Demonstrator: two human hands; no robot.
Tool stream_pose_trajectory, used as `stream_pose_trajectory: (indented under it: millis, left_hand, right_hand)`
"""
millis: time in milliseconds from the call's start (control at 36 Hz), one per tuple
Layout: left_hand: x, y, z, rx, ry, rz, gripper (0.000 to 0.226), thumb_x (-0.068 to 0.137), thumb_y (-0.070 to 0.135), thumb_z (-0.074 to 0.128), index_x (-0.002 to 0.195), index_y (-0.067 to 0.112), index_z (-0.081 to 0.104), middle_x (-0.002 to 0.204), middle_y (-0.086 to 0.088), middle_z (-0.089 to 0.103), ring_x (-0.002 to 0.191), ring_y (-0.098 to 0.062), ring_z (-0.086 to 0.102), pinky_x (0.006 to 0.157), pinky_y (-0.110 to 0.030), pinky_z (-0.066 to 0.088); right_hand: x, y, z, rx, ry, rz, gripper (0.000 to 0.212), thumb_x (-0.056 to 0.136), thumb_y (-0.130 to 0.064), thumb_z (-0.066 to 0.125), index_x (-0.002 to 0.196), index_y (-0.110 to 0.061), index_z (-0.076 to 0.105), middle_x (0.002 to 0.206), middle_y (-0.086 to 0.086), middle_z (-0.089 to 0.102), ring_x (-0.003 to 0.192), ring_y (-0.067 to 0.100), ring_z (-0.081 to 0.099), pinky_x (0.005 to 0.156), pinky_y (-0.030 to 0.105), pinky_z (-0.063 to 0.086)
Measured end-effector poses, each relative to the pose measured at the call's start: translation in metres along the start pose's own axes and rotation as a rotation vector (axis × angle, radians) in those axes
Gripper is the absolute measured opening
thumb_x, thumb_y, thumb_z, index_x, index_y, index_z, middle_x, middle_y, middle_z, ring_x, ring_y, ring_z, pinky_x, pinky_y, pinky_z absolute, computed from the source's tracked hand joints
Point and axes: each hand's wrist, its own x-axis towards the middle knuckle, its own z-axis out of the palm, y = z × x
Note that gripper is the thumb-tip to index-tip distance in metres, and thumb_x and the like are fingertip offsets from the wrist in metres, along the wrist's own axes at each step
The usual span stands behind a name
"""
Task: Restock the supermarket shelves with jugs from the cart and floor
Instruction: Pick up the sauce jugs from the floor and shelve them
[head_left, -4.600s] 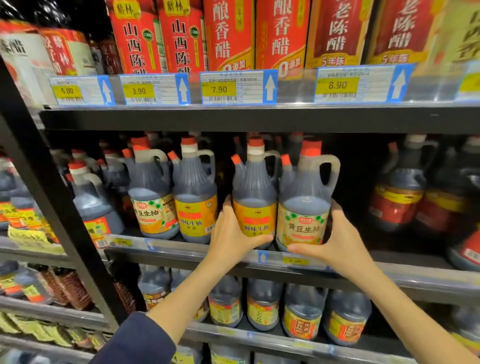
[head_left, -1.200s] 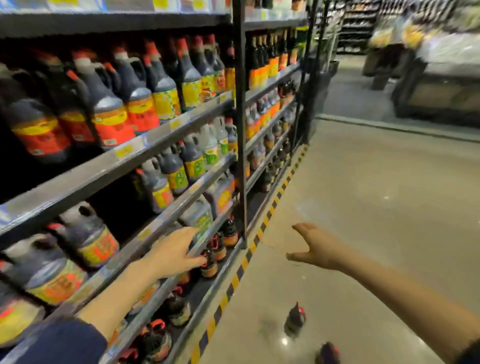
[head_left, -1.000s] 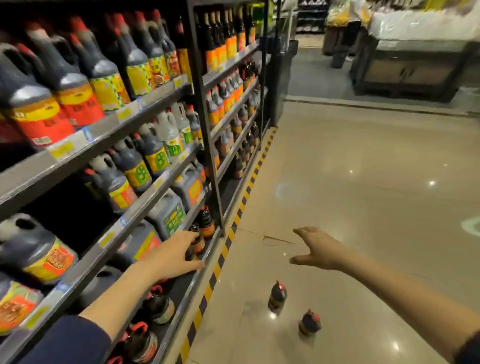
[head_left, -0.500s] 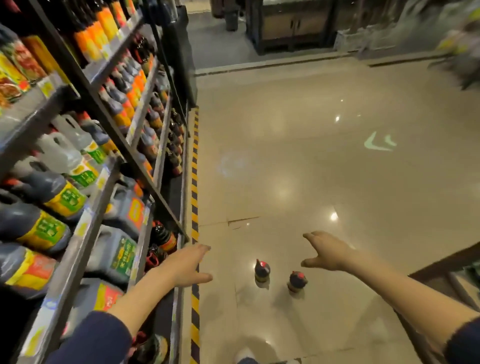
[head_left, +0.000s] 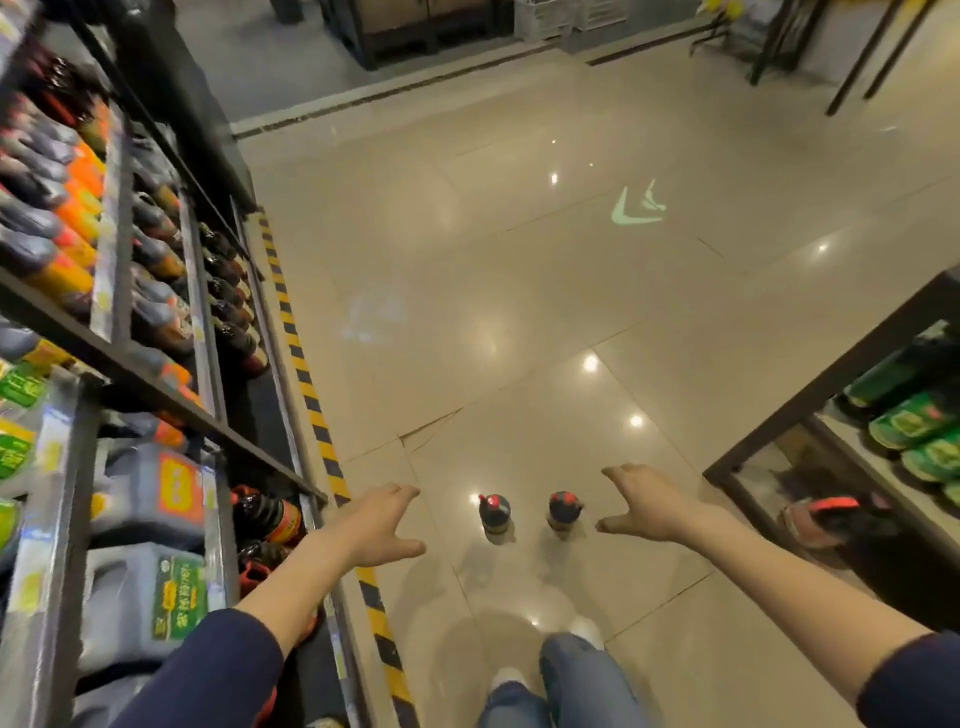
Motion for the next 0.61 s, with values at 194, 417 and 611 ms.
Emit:
stream_pose_trajectory:
  millis: [194, 417, 611]
  left_hand:
    - [0.048, -0.003, 0.009, -0.017, -0.080, -0.023, 0.082, 0.087, 0.052, 0.057, 0.150, 0.016, 0.019, 0.153, -0.006, 0.029, 0.138, -0.021, 0.032, 0.109, -0.032, 0.033]
    - [0.116, -0.008, 0.021, -0.015, -0.140, -0.048, 0.082, 0.087, 0.052, 0.057, 0.150, 0.016, 0.020, 0.153, -0.005, 0.030, 0.138, -0.021, 0.033, 0.108, -0.032, 0.035]
    - [0.180, -0.012, 0.040, -0.024, -0.186, -0.064, 0.079, 0.086, 0.047, 0.061, 0.149, 0.016, 0.023, 0.149, -0.005, 0.036, 0.132, -0.022, 0.041, 0.102, -0.032, 0.041]
  right_hand:
    - [0.019, 0.027, 0.025, 0.059, -0.071, 0.078, 0.070, 0.084, -0.048, 0.061, 0.136, -0.004, 0.040, 0.139, 0.014, 0.047, 0.127, 0.029, 0.045, 0.104, 0.038, 0.038]
    - [0.076, 0.057, 0.043, 0.073, -0.160, 0.104, 0.072, 0.085, -0.046, 0.062, 0.137, -0.003, 0.037, 0.139, 0.016, 0.046, 0.128, 0.031, 0.044, 0.104, 0.037, 0.037]
    - [0.134, 0.080, 0.071, 0.104, -0.191, 0.103, 0.071, 0.082, -0.048, 0.064, 0.133, -0.003, 0.042, 0.134, 0.015, 0.051, 0.123, 0.031, 0.047, 0.100, 0.037, 0.040]
